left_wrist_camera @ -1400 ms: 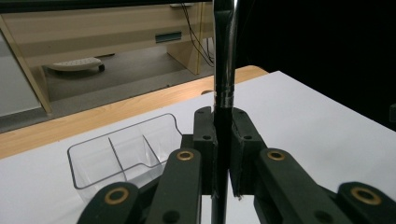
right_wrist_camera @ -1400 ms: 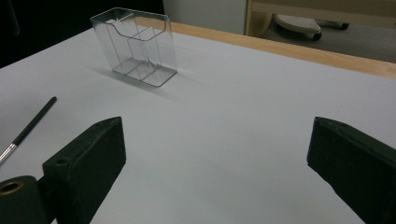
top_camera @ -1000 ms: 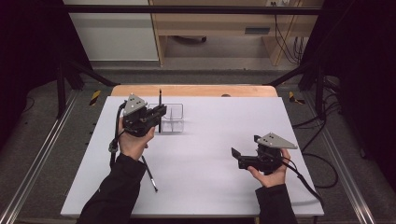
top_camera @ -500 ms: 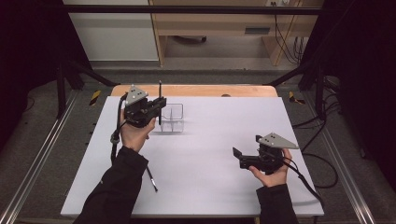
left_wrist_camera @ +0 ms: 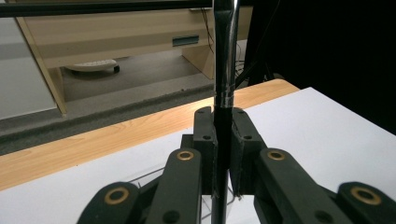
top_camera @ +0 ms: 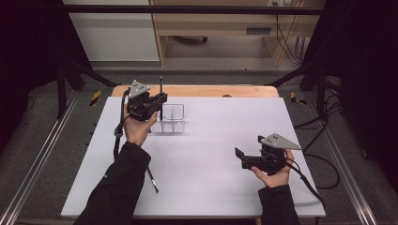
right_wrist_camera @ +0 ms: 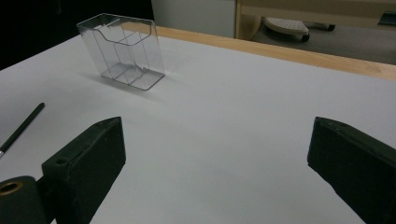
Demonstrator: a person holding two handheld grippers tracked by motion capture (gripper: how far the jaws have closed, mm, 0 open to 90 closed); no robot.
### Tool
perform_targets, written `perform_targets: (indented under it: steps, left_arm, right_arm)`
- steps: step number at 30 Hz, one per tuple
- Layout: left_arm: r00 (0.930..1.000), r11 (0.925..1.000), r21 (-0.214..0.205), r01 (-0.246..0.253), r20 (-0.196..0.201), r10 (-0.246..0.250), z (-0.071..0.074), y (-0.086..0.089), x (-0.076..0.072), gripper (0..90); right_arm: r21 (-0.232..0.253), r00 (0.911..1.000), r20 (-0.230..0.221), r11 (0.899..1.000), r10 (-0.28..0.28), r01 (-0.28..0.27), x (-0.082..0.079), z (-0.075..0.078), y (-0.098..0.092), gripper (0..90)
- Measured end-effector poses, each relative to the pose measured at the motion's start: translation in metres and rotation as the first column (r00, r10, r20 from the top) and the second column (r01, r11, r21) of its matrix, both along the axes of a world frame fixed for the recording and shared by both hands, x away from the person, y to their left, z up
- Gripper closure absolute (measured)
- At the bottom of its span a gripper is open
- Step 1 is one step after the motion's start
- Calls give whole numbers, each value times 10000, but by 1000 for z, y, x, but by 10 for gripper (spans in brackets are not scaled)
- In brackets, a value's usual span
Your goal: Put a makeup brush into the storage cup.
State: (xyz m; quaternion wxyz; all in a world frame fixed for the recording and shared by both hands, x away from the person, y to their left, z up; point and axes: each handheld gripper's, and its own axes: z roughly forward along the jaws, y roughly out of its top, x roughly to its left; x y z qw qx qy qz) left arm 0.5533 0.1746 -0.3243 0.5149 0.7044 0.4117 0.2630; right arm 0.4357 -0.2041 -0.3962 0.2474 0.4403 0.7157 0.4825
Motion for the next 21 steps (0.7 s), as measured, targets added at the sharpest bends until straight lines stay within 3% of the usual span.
perform_targets:
  steps: [13,21]
  left_arm:
    - [9999,9999,136,-90,73,89,1,-3,24,823]
    - [9999,9996,238,-131,-67,132,-6,-6,40,822]
  right_arm:
    - [32,10000,-17,10000,-17,17,0,0,-1,49]
    - [79,10000,31,10000,-51,51,0,2,-3,49]
